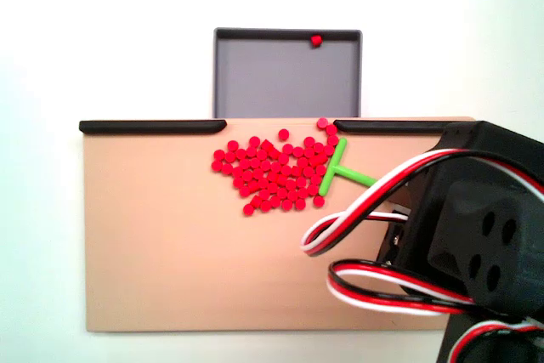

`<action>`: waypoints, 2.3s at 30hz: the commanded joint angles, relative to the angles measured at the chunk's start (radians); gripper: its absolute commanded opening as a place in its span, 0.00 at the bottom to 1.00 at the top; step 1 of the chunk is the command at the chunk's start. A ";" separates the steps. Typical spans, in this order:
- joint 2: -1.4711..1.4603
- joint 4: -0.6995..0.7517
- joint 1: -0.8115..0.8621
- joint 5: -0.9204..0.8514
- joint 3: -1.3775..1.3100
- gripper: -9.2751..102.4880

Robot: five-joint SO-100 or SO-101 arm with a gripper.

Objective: Push granules from right to the grey container

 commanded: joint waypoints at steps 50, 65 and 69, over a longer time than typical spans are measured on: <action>0.002 0.002 -0.048 0.038 -0.029 0.08; 0.000 0.002 -0.064 0.067 -0.029 0.08; 0.000 0.002 -0.064 0.067 -0.029 0.08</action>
